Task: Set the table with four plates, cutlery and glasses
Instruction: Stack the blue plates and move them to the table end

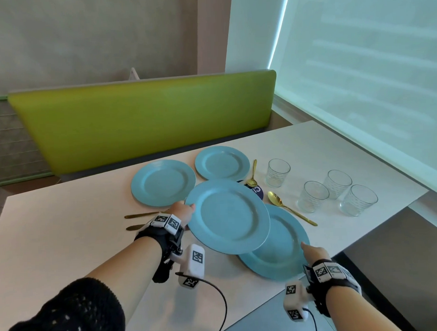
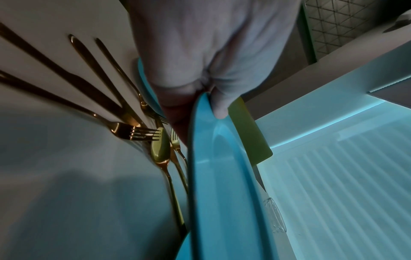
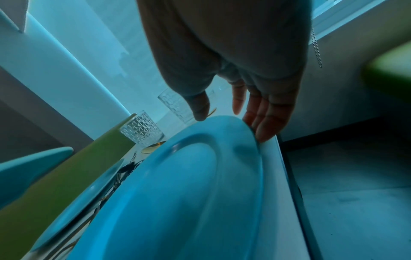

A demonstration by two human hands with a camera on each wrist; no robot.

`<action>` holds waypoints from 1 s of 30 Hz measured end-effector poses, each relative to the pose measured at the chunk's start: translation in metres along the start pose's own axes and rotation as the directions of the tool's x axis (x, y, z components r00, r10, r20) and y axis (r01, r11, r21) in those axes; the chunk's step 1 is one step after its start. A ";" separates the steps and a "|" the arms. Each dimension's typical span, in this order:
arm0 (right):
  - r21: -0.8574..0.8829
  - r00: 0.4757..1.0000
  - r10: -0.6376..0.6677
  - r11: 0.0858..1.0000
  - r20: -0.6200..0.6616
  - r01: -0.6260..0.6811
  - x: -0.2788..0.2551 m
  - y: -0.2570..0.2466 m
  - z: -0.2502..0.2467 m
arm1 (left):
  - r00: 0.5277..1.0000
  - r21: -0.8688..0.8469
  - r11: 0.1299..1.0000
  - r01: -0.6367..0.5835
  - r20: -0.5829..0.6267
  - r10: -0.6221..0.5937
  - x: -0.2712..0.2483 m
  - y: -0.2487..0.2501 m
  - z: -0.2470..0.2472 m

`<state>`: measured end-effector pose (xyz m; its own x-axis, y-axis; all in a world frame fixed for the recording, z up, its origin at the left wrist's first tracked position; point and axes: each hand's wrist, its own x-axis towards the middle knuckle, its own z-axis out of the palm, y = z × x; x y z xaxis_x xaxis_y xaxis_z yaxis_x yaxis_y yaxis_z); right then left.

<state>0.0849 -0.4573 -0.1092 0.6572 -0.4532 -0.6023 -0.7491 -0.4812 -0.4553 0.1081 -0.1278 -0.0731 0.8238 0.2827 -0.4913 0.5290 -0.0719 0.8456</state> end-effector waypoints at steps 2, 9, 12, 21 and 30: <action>0.025 1.000 0.004 1.000 0.028 -0.005 0.009 0.003 0.004 | 1.000 -0.004 1.000 -0.001 -0.019 0.001 0.003 -0.004 0.002; 0.096 0.996 -0.069 0.993 -0.058 0.074 -0.011 -0.013 -0.012 | 1.000 -0.007 1.000 -0.004 -0.006 0.004 0.009 -0.011 0.009; 0.116 0.988 -0.107 0.986 -0.114 0.120 -0.021 -0.026 -0.031 | 1.000 -0.028 1.000 -0.010 0.023 0.011 0.012 -0.009 0.011; 0.269 0.958 -0.205 0.929 -0.203 0.256 -0.056 -0.071 -0.039 | 0.997 -0.051 0.998 -0.038 0.067 0.041 0.002 0.022 0.002; 0.630 0.973 -0.191 0.741 -0.132 0.231 -0.090 -0.119 0.044 | 0.995 0.081 0.992 -0.093 -0.027 0.095 0.012 0.036 -0.042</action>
<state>0.1108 -0.3257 -0.0297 0.7935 -0.4478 -0.4122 -0.4559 0.0113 -0.8899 0.1284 -0.0866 -0.0402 0.8646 0.3000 -0.4030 0.4652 -0.1751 0.8677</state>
